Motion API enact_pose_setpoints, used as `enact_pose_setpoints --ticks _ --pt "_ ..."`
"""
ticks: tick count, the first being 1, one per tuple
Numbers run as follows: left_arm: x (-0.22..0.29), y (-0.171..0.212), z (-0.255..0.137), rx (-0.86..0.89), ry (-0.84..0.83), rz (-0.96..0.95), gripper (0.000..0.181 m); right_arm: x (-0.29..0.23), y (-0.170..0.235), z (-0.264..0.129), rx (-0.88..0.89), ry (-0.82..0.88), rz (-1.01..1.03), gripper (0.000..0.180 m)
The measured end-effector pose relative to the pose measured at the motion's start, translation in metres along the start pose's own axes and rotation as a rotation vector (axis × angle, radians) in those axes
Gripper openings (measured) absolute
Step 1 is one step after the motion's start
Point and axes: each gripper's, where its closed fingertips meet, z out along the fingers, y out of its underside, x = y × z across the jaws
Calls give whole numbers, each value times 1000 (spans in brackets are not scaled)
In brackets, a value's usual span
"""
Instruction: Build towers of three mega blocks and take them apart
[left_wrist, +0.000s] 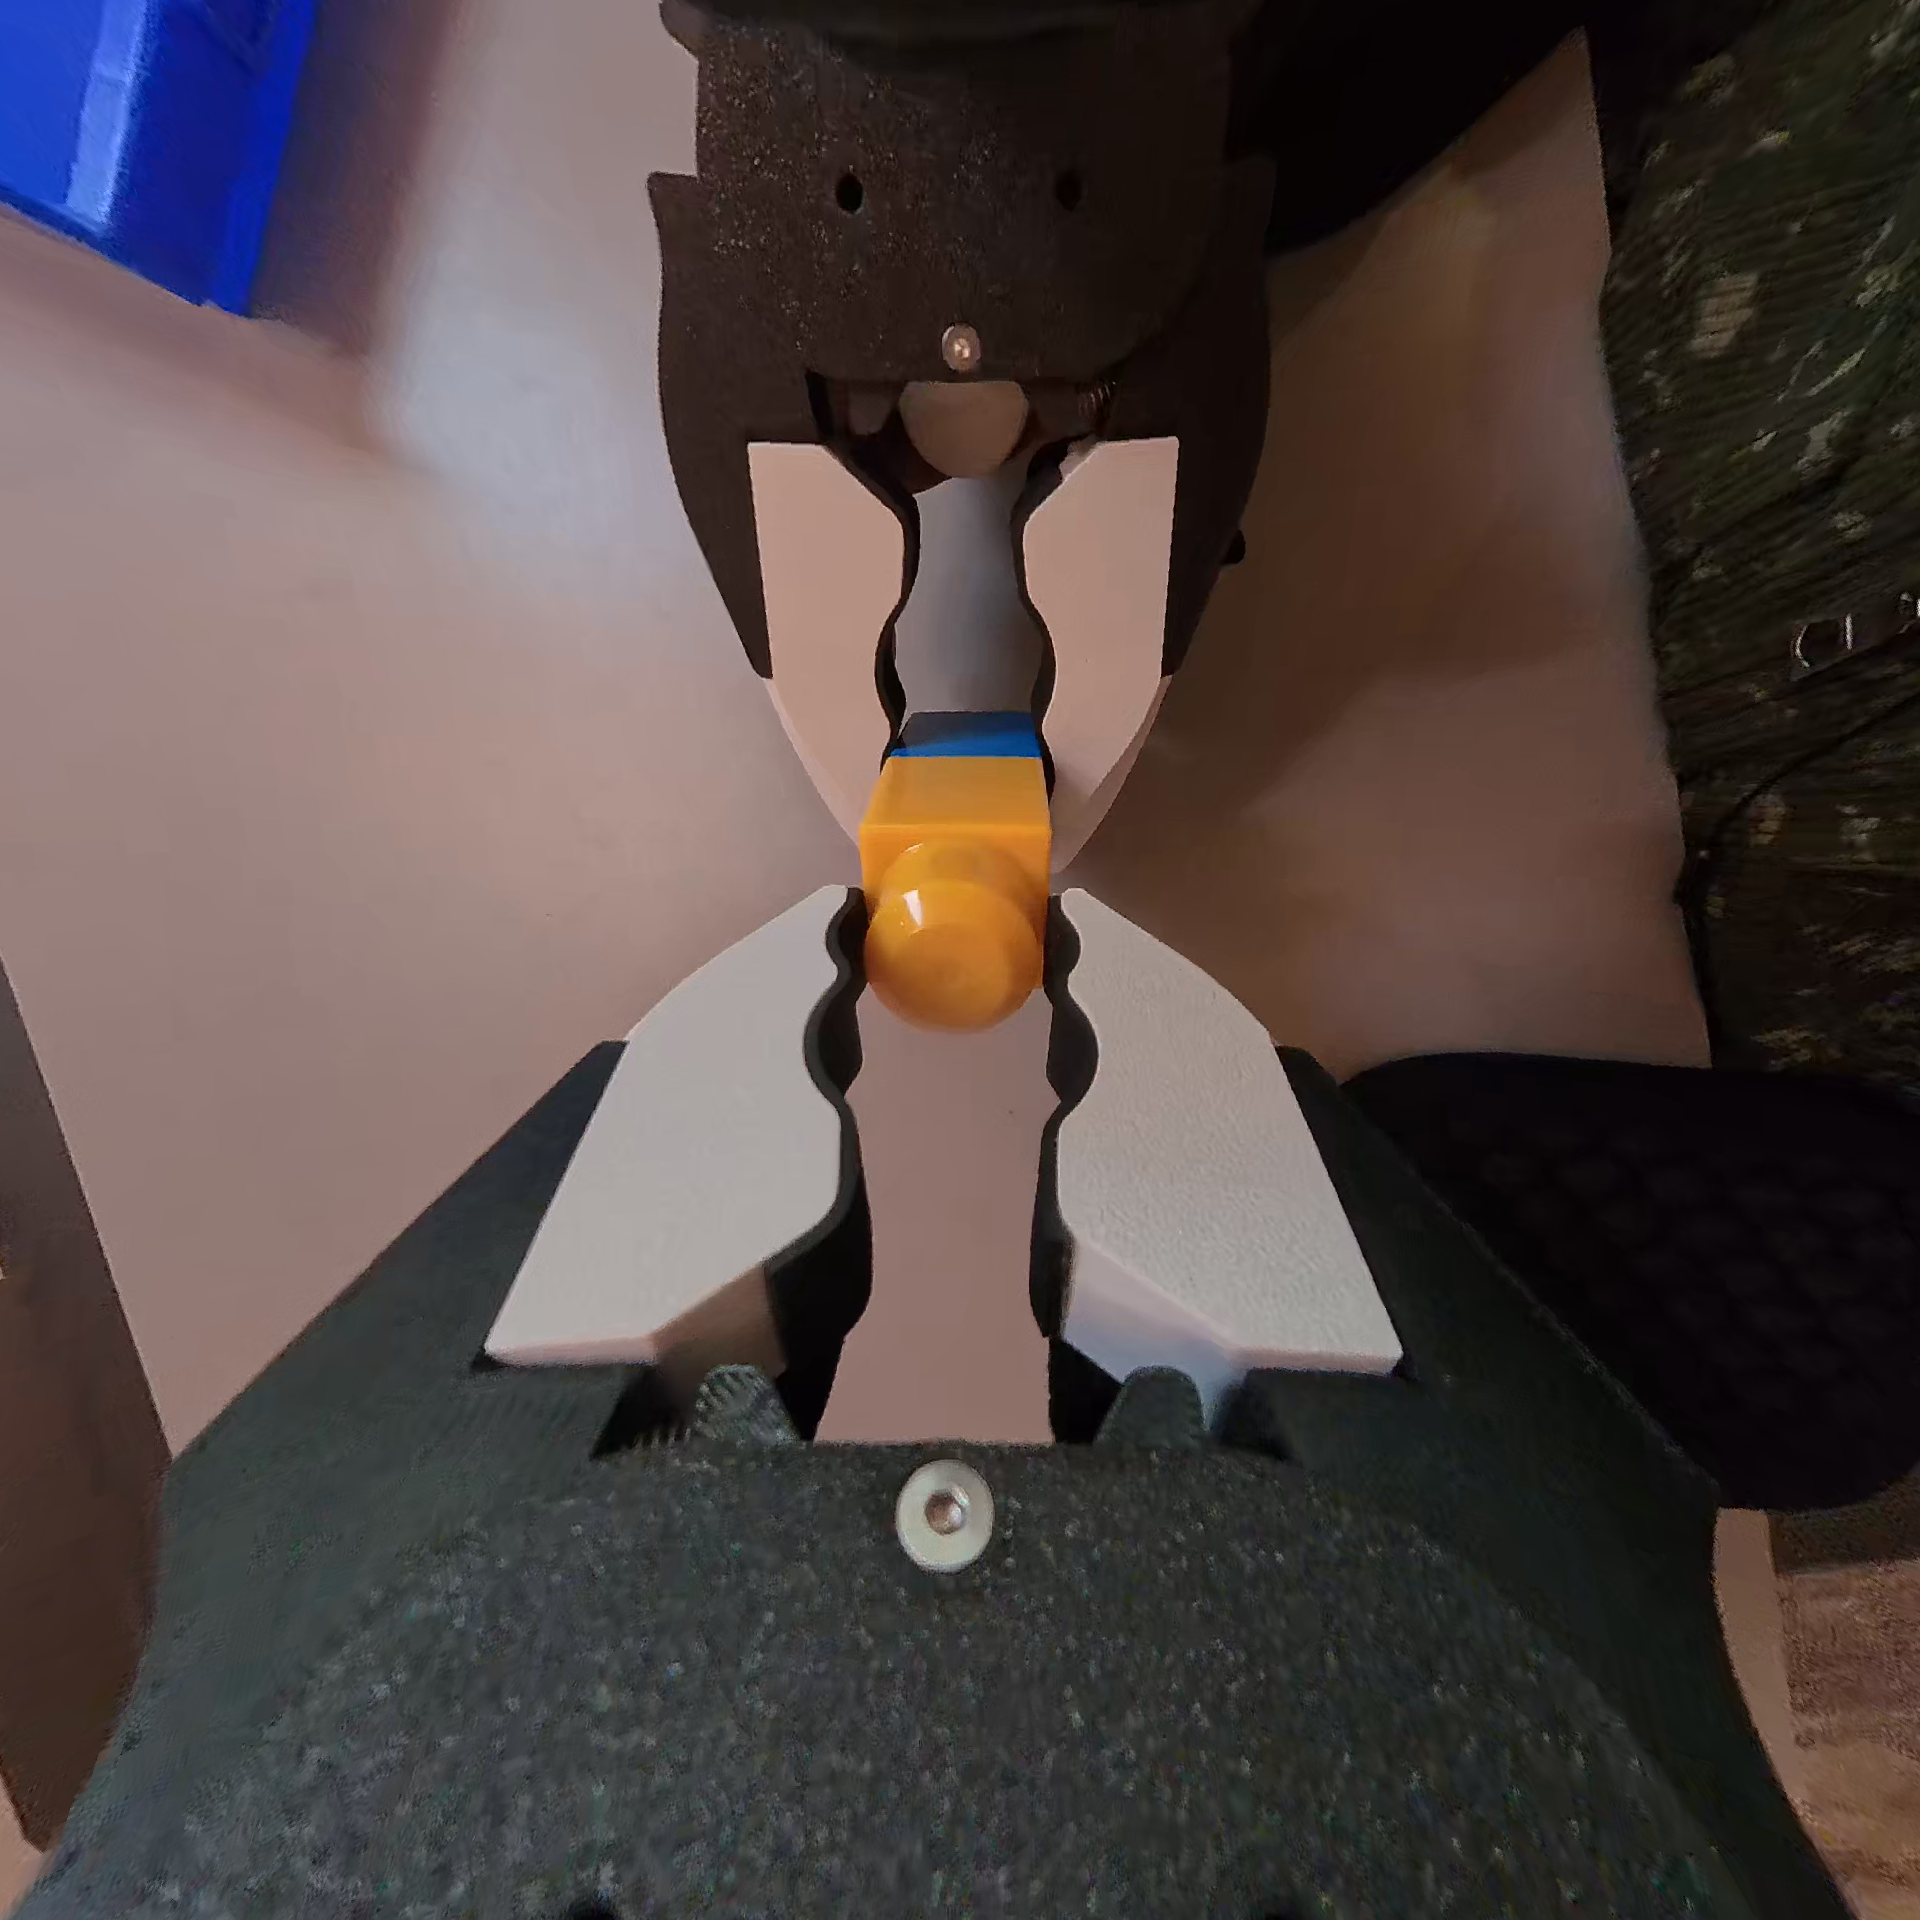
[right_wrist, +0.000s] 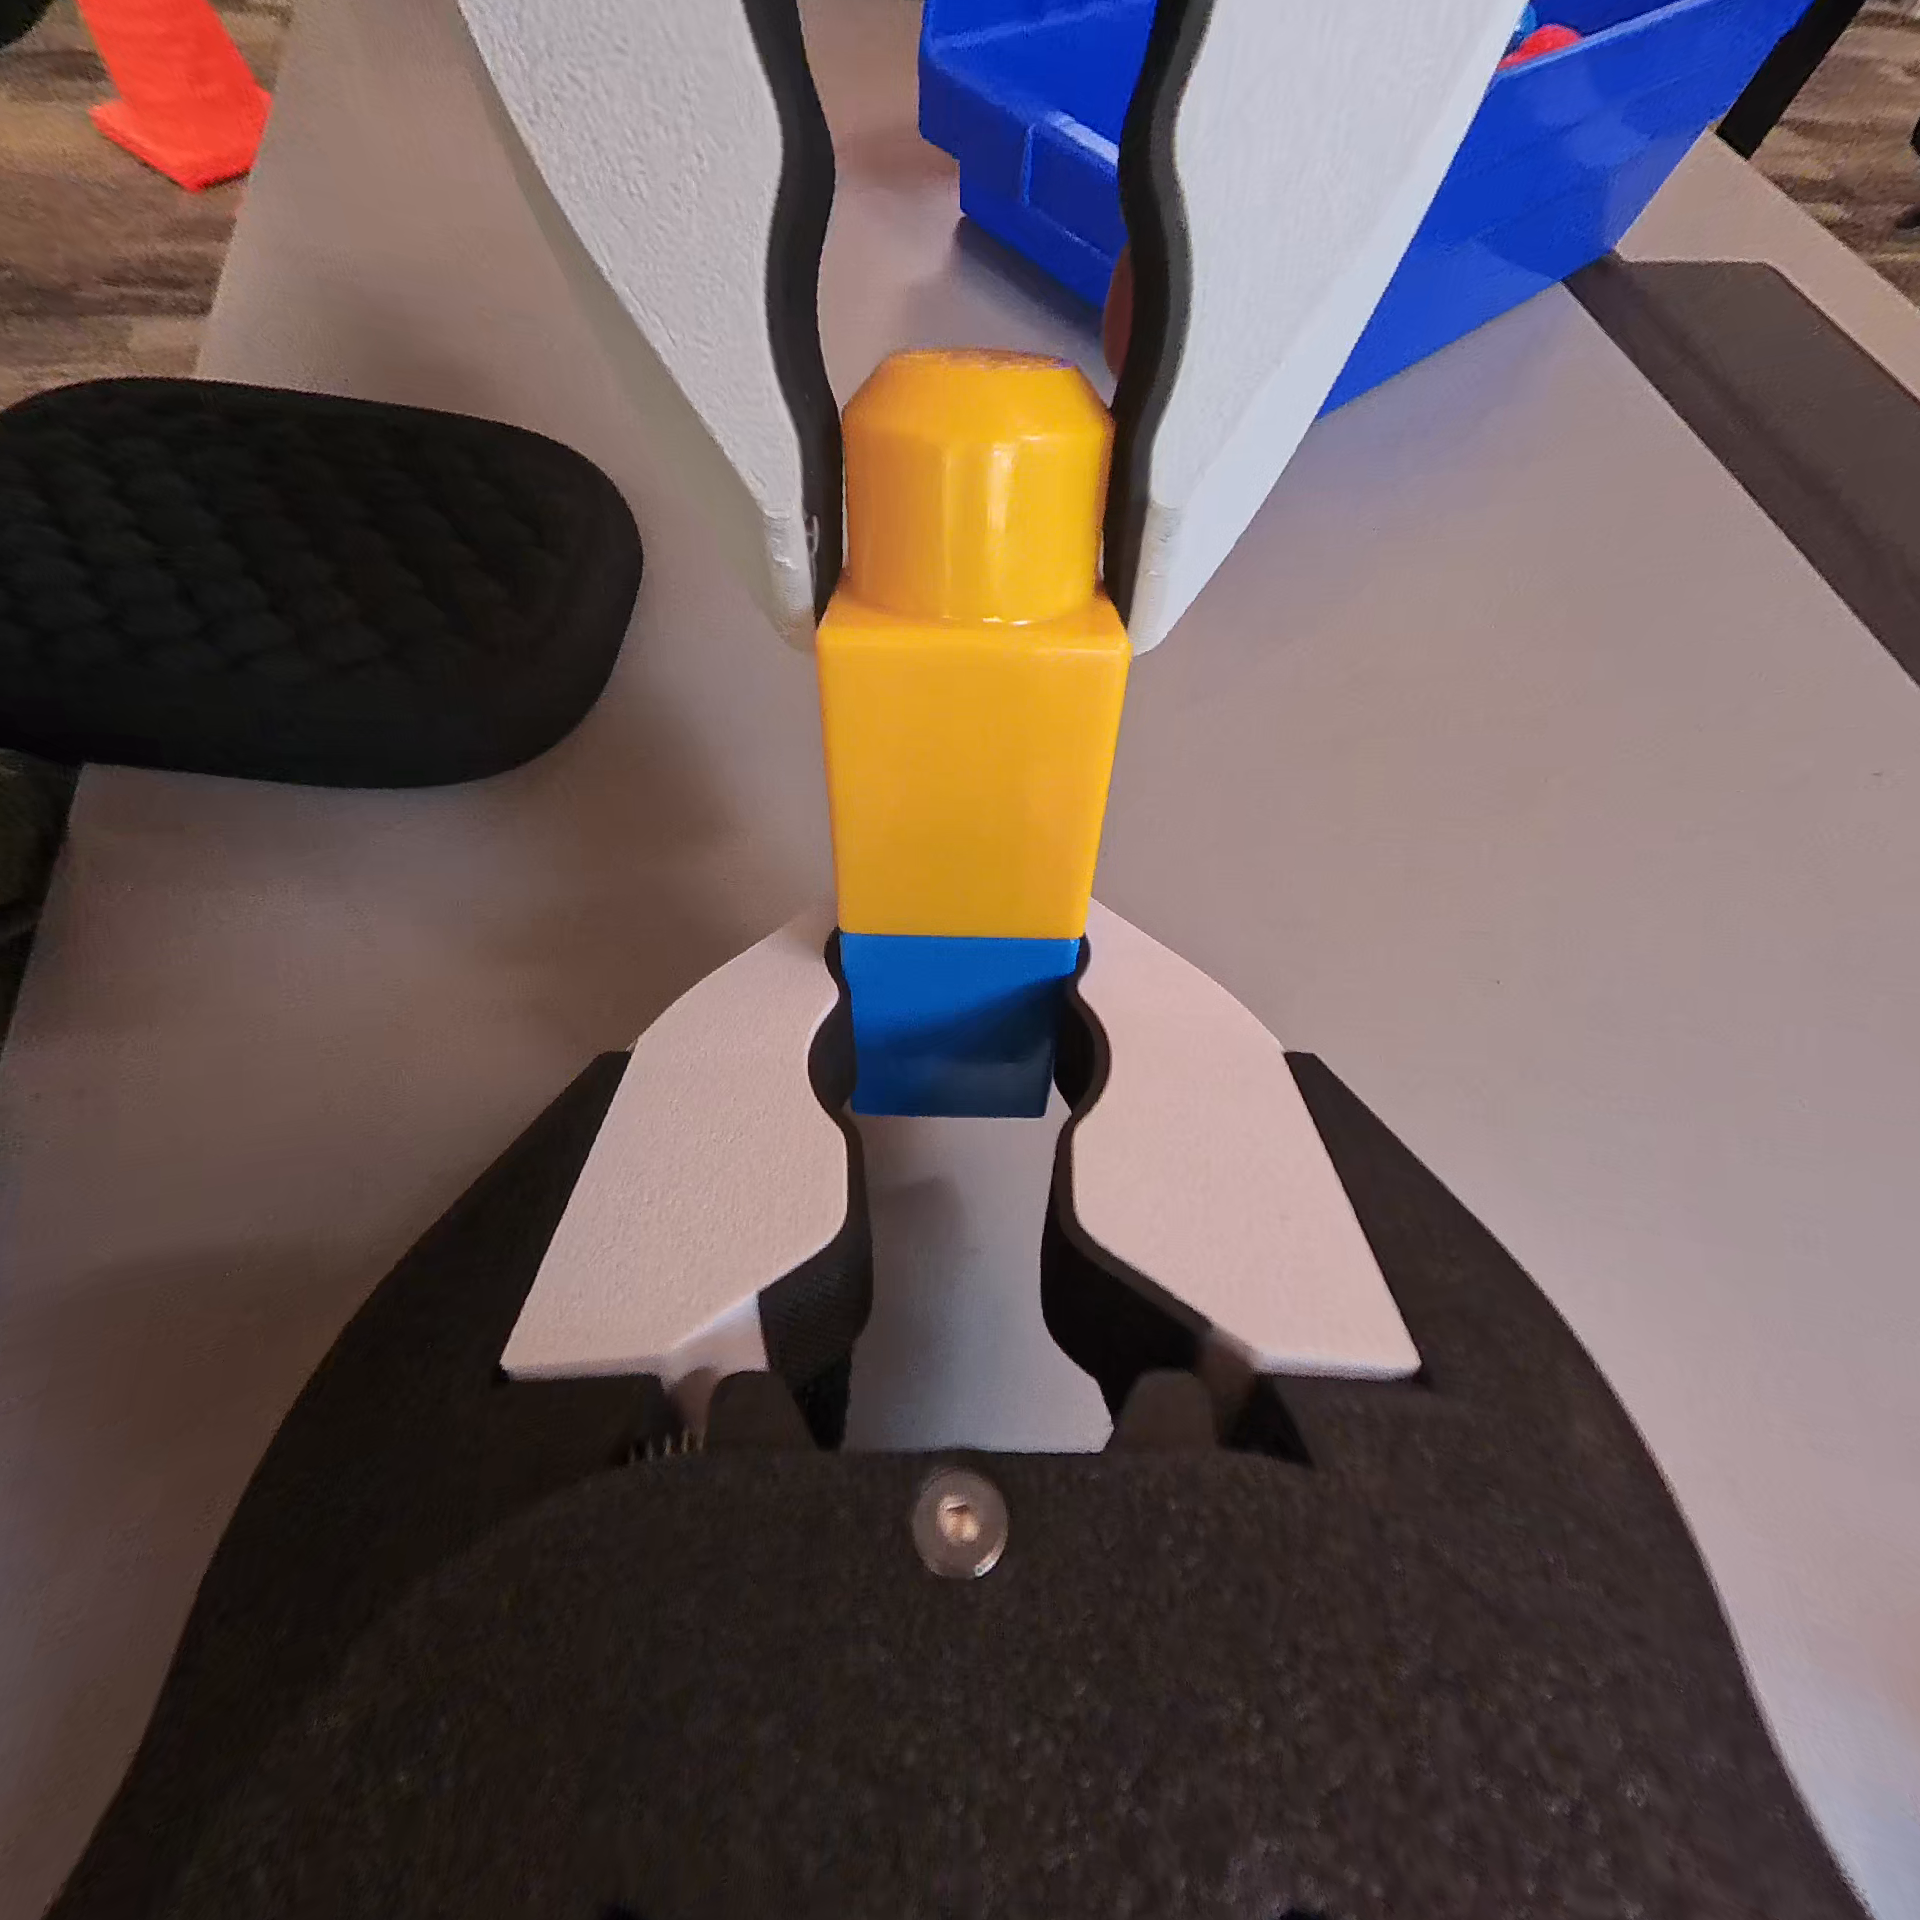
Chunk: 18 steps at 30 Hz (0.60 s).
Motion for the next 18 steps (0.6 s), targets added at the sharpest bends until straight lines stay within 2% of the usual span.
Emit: enact_pose_setpoints --ticks 3,4,5,7,9,11,13,15,18 --pt "-9 -5 -17 92 -64 -39 38 3 -12 -5 52 3 38 35" --pt "-16 -3 -31 126 -99 -57 47 6 -17 -8 73 13 53 35" --pt "-27 0 -50 169 -142 -92 48 12 -19 -12 80 41 52 35" --pt "-69 31 -96 199 -292 -224 43 23 -19 -19 95 89 57 36" --pt "-111 103 -135 58 -435 -395 47 33 -19 -24 124 95 112 36" --pt "-138 182 -161 -66 -519 -597 44 39 -21 -28 151 93 151 36" --pt "-139 255 -164 -206 -481 -780 48 40 -23 -30 161 99 149 36" --pt "-132 319 -161 -387 -458 -862 50 39 -21 -29 152 102 132 36" --pt "-120 382 -152 -564 -416 -887 47 33 -16 -22 125 63 122 36"
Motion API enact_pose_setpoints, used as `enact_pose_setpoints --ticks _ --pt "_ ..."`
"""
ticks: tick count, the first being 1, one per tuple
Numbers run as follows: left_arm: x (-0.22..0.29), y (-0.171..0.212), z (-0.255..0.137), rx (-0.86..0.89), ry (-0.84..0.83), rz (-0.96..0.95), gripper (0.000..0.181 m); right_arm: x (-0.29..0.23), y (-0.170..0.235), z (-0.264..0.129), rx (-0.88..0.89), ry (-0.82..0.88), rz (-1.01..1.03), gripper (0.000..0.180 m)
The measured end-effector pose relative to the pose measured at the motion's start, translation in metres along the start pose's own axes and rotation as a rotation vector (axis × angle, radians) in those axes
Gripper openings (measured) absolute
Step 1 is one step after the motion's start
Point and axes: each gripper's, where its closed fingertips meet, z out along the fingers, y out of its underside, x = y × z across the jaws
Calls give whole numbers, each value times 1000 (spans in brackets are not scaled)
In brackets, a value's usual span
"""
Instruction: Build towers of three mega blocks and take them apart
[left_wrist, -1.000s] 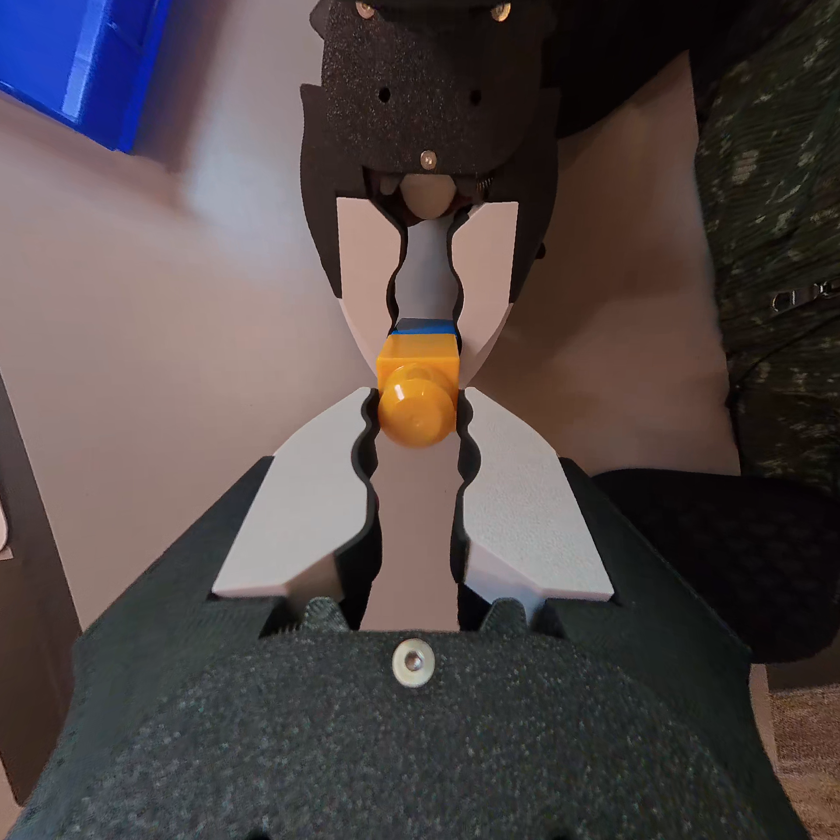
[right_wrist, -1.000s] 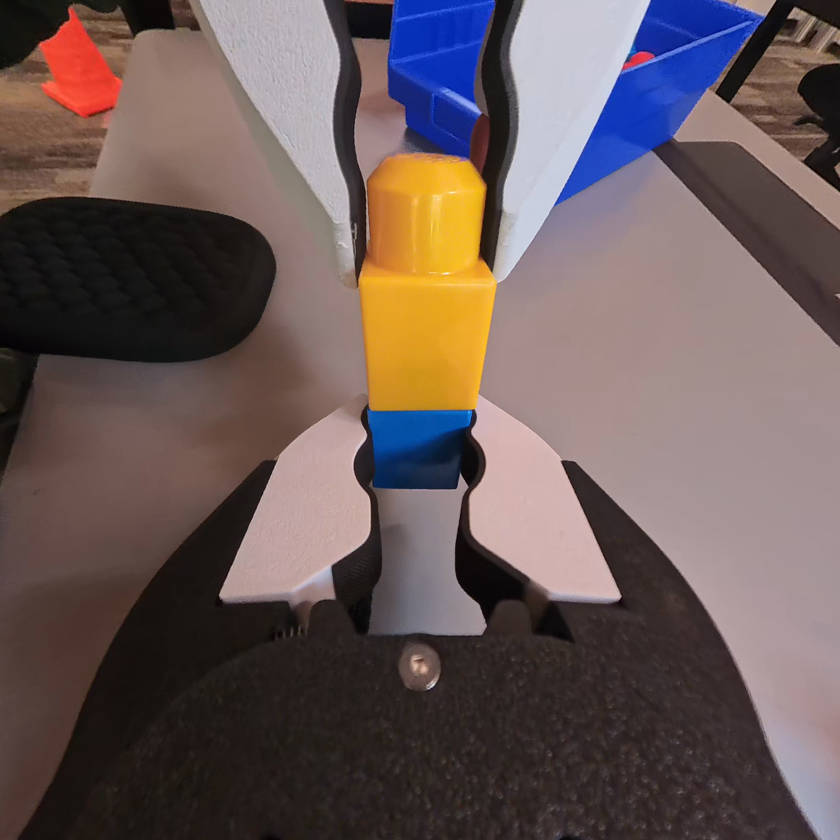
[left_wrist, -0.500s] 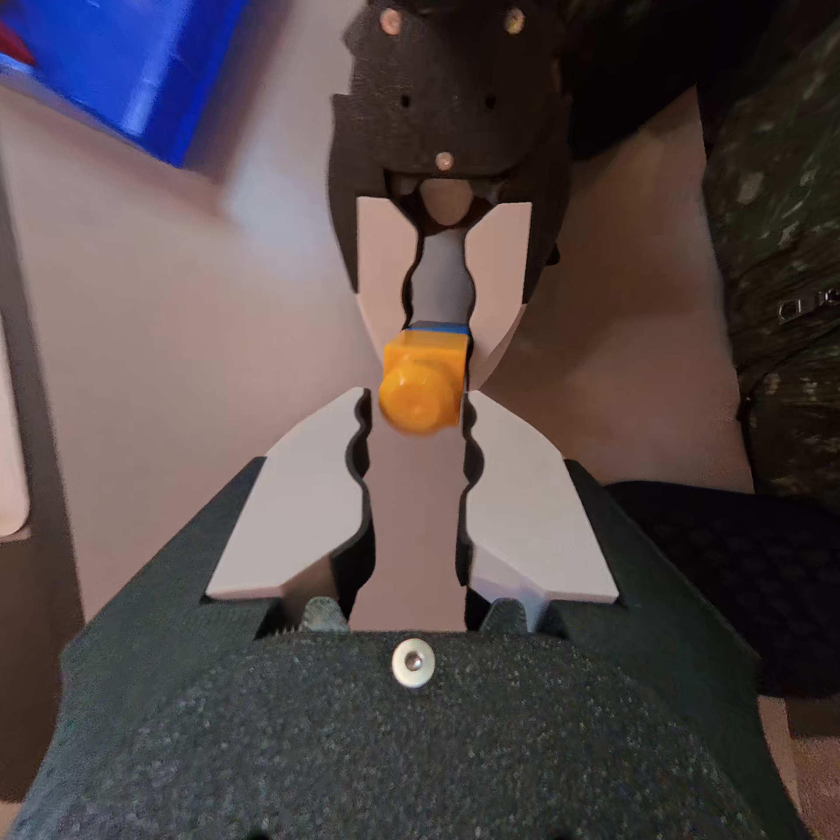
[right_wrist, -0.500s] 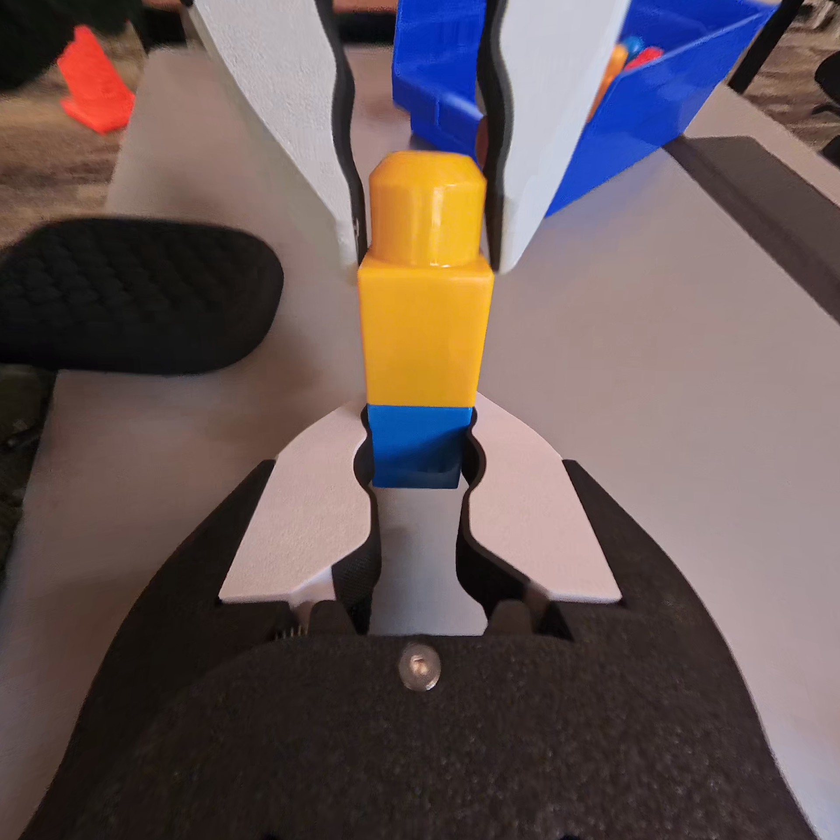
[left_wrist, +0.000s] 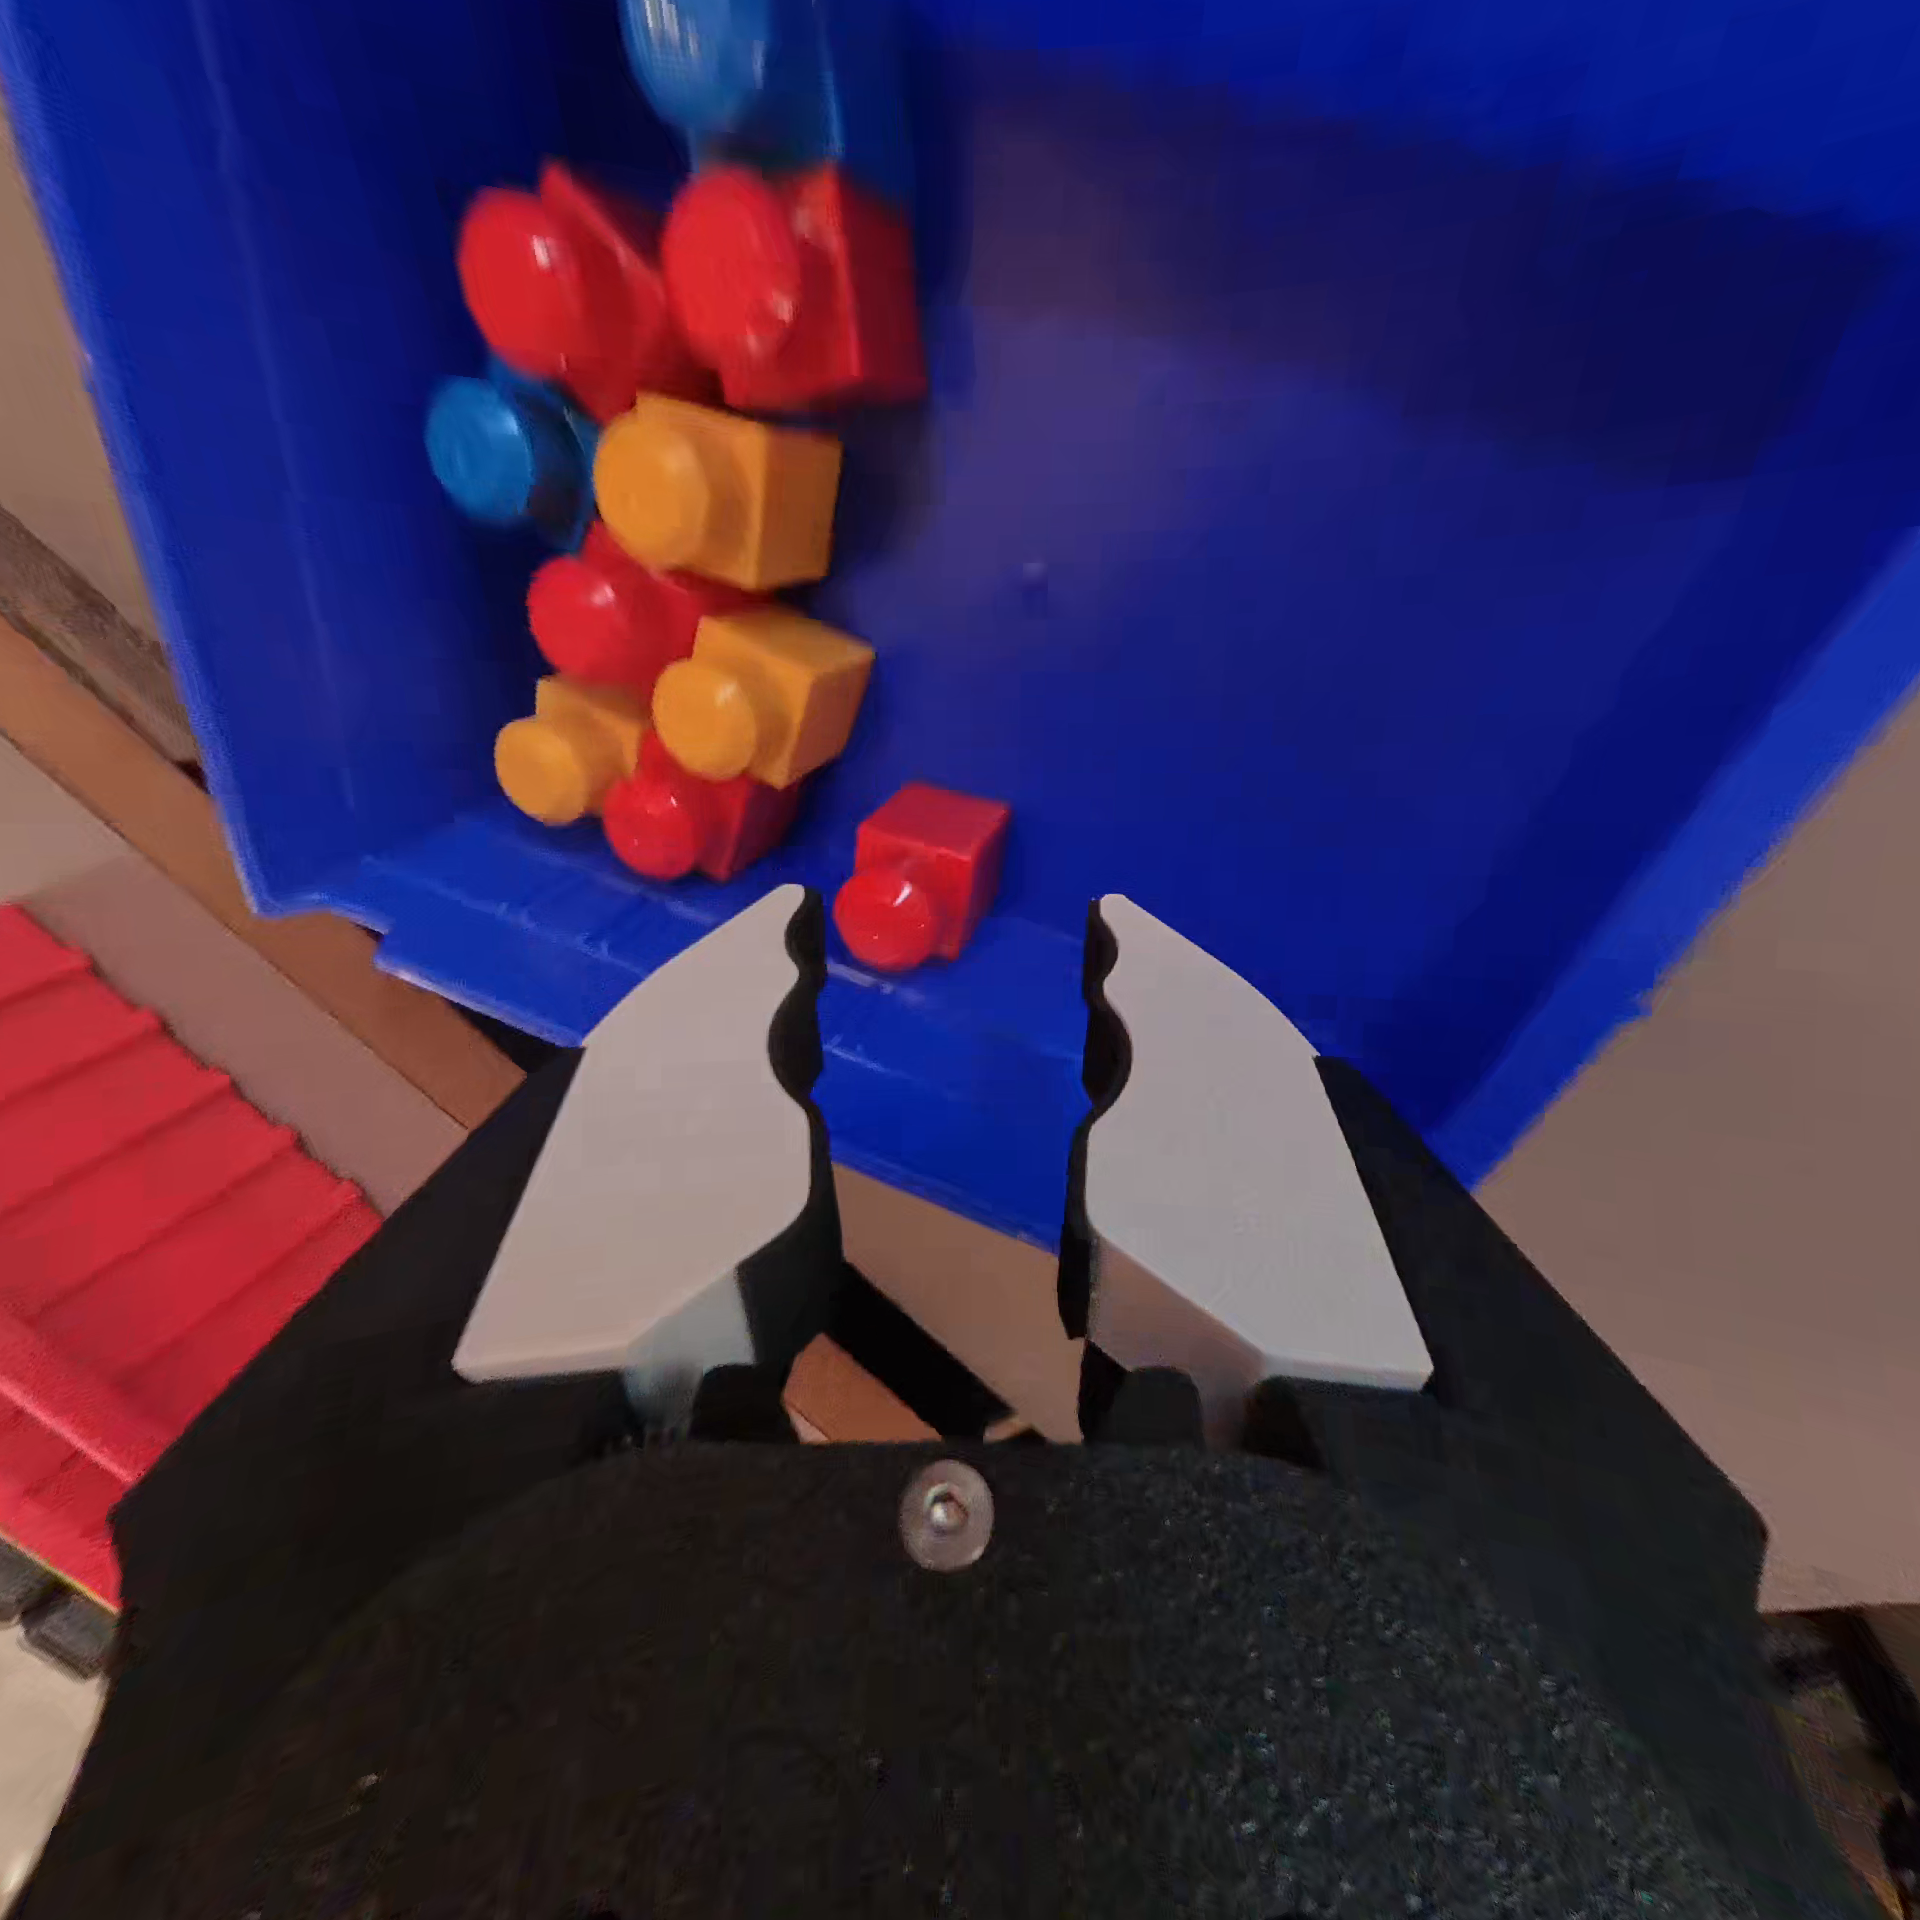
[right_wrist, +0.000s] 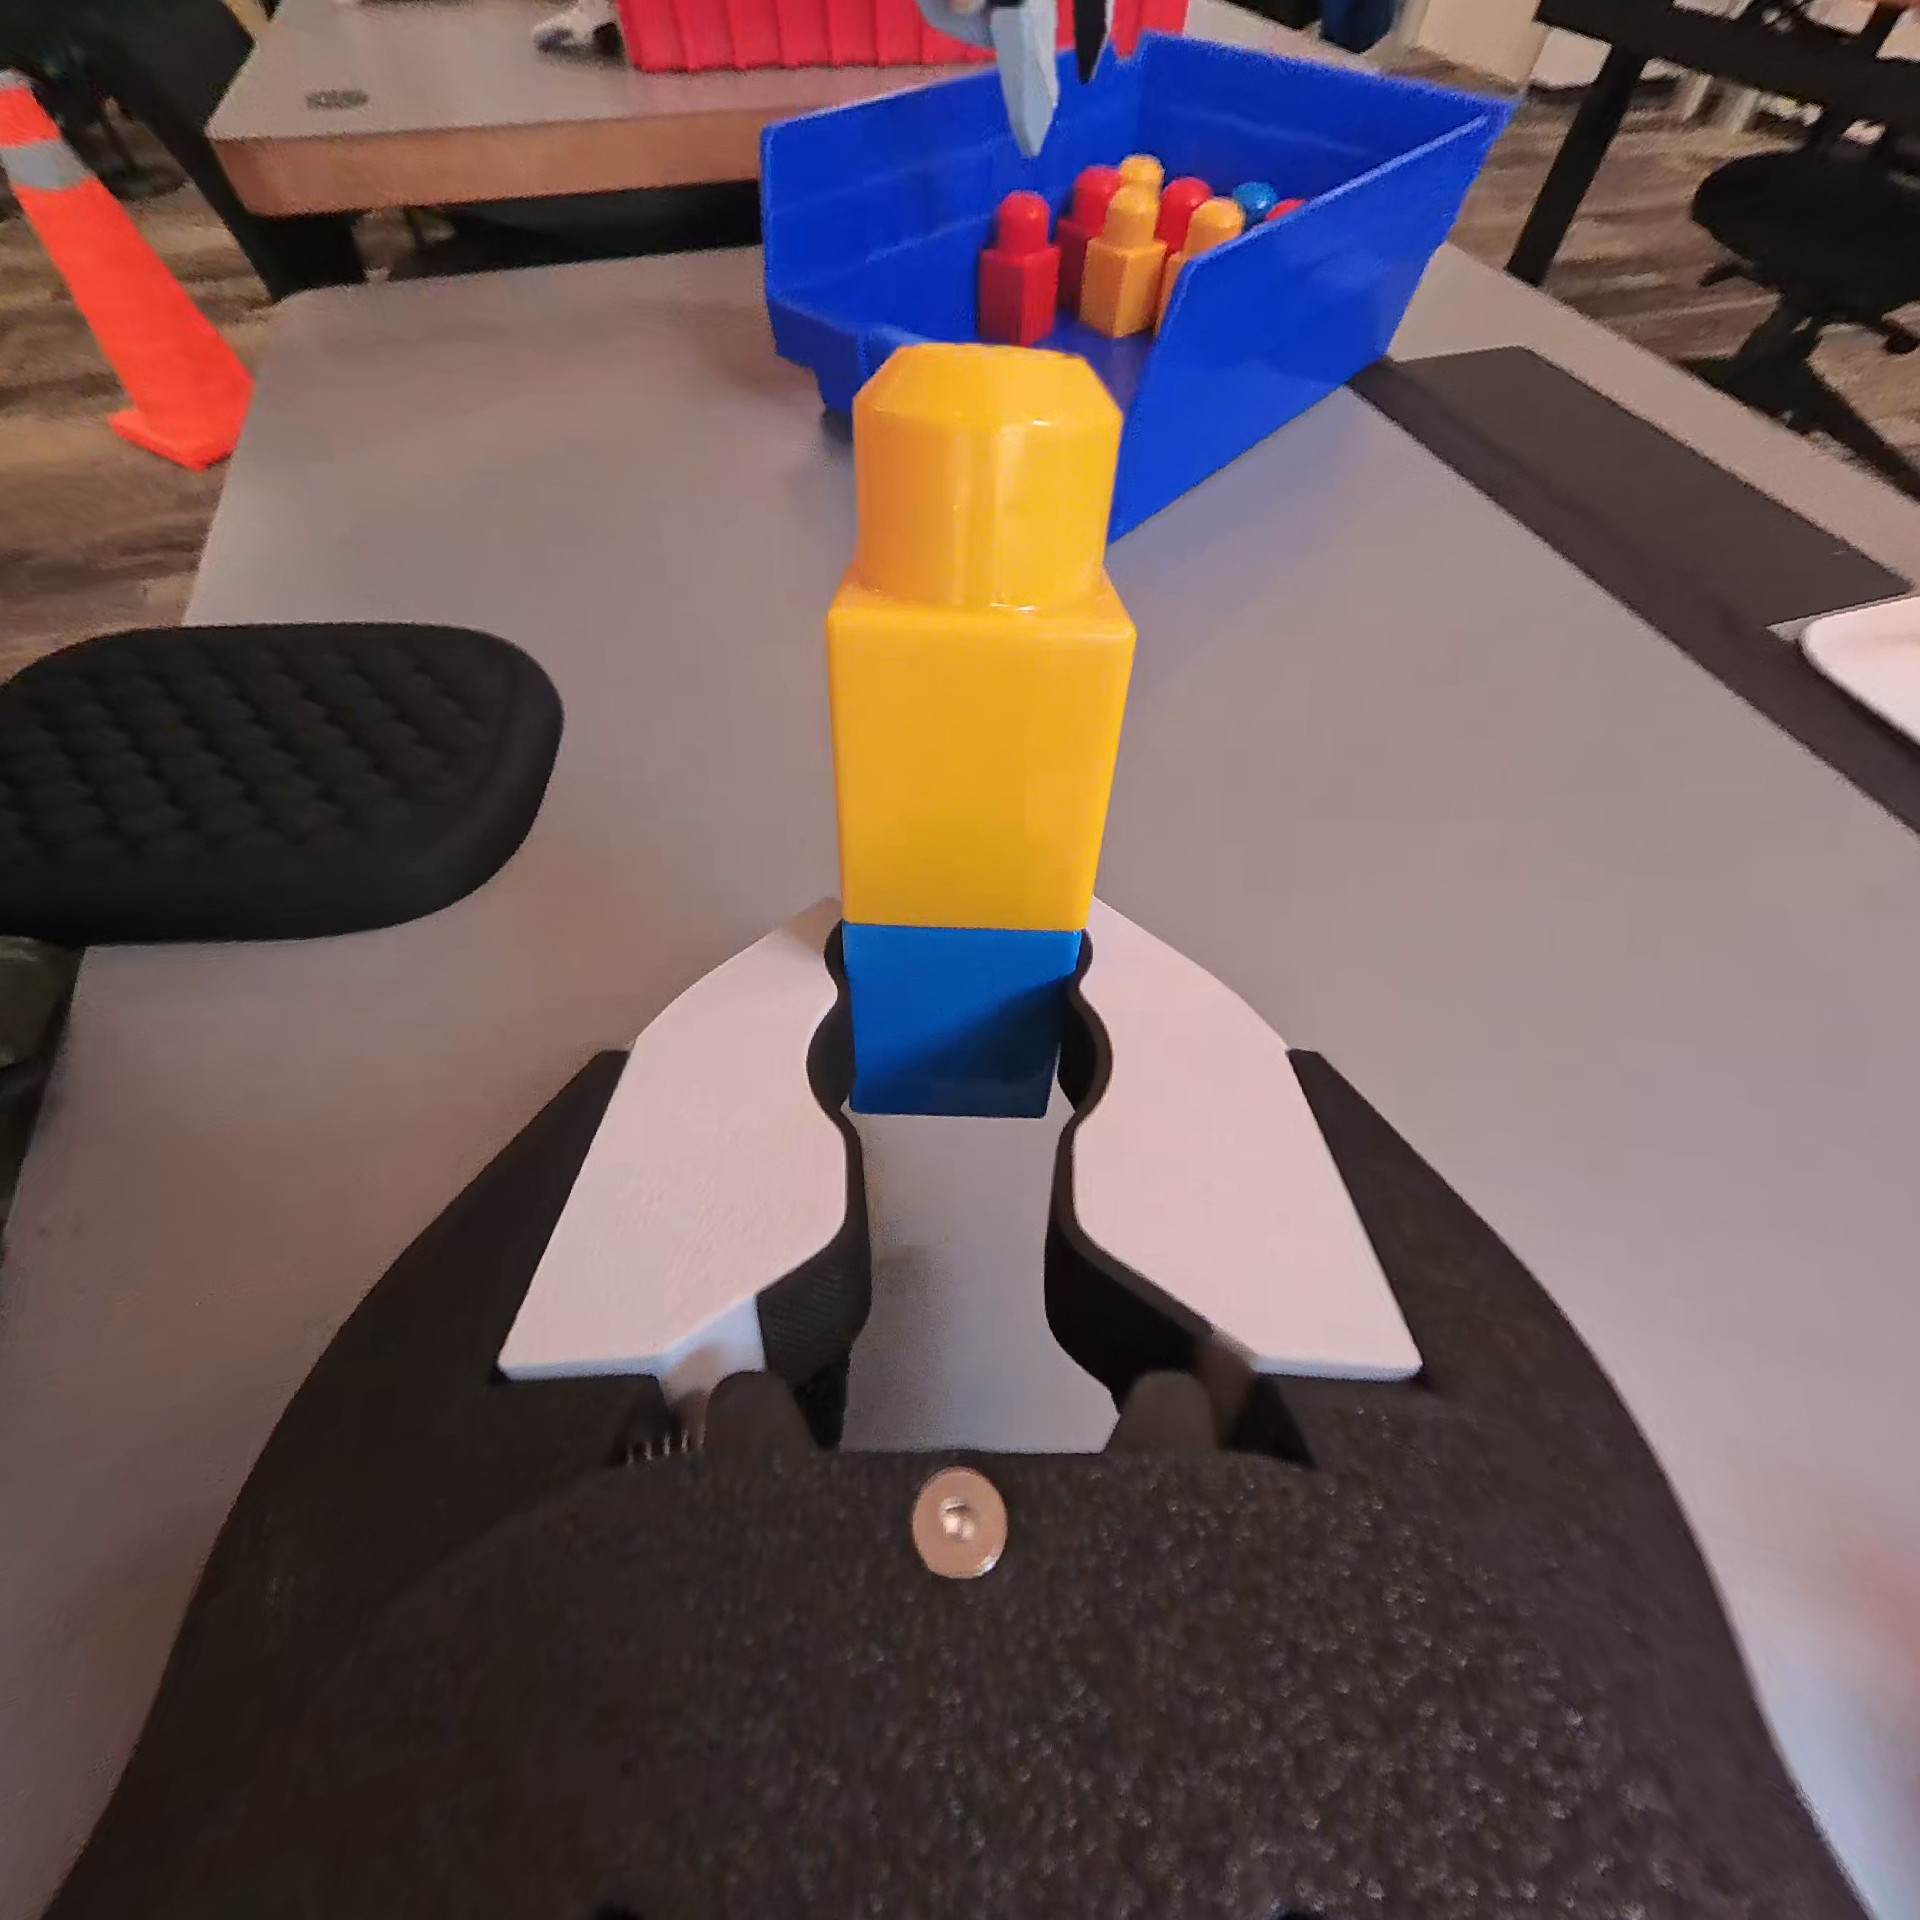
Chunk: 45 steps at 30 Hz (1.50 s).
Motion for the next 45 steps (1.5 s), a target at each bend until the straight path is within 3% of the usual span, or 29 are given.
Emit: enact_pose_setpoints --ticks 8,13,15,18,21,24,28,32,35,39,45 --pt "-17 30 56 -256 -76 153 49 -5 12 7 -43 -45 2 36" --pt "-13 32 67 -380 -132 271 37 -1 15 6 -48 -40 18 36" --pt "-2 13 51 -295 -132 289 36 -1 14 5 -43 -35 16 36" --pt "32 -29 -8 -76 -112 336 36 6 15 4 -55 -7 15 36" --pt "106 -64 -76 93 -5 455 36 16 10 1 -30 31 42 36" --pt "193 -79 -104 95 66 641 36 30 0 -7 31 92 104 36" --pt "294 -103 -76 78 120 849 36 53 -2 -20 76 201 154 36" --pt "344 -135 -29 89 135 871 36 73 6 -28 90 264 221 36" --pt "360 -153 -22 183 195 839 37 82 13 -30 86 280 245 36" --pt "360 -168 -39 436 295 726 59 87 14 -34 94 282 252 36" --pt "354 -149 -37 768 518 503 62 87 11 -34 117 256 275 36"
